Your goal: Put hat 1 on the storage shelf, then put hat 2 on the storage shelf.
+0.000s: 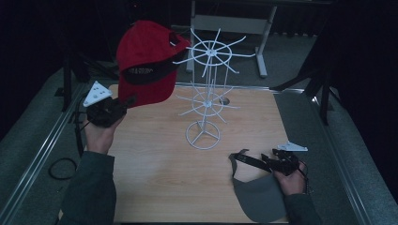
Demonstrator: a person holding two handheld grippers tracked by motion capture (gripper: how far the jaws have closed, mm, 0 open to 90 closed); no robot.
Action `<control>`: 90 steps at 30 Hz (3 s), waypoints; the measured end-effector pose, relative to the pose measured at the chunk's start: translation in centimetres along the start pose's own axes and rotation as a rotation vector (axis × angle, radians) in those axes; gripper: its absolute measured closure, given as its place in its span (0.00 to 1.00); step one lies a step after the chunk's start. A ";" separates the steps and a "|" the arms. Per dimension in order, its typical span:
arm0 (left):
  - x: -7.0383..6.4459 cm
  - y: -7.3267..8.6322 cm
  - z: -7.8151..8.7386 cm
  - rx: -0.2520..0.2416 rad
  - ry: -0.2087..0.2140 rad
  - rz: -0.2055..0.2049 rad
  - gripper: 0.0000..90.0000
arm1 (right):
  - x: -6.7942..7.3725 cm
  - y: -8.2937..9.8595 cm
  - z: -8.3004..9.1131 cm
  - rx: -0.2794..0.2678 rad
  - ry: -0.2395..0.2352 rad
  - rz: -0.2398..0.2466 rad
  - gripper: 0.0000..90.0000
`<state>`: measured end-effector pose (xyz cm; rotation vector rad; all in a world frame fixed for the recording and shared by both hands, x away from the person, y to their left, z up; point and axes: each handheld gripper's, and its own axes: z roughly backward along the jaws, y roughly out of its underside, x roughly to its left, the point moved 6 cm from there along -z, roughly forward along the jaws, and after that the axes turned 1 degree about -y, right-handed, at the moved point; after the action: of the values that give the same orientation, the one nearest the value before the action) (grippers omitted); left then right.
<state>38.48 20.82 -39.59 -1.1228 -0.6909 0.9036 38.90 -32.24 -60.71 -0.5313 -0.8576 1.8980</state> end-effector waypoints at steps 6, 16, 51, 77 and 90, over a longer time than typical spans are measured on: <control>-0.3 2.0 -0.9 0.036 -0.010 -0.024 0.95 | 0.0 0.0 0.0 0.000 0.000 0.002 0.44; -0.7 5.0 -2.0 0.059 -0.023 -0.045 0.95 | 0.0 0.0 0.0 -0.001 0.000 0.001 0.44; 0.2 6.8 0.0 0.078 0.038 0.008 0.60 | 0.1 -0.1 -0.1 0.004 -0.031 0.018 0.41; 0.4 8.4 0.0 0.086 0.041 0.042 0.59 | 2.6 -4.5 0.8 0.096 -0.184 0.185 0.56; 0.5 8.5 0.0 0.084 0.039 0.058 0.58 | 5.4 -6.5 0.2 0.158 -0.257 0.333 0.63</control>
<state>36.61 22.69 -47.72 -1.0874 -0.5862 0.9487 40.15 -25.58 -55.72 -0.3532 -0.8083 2.3555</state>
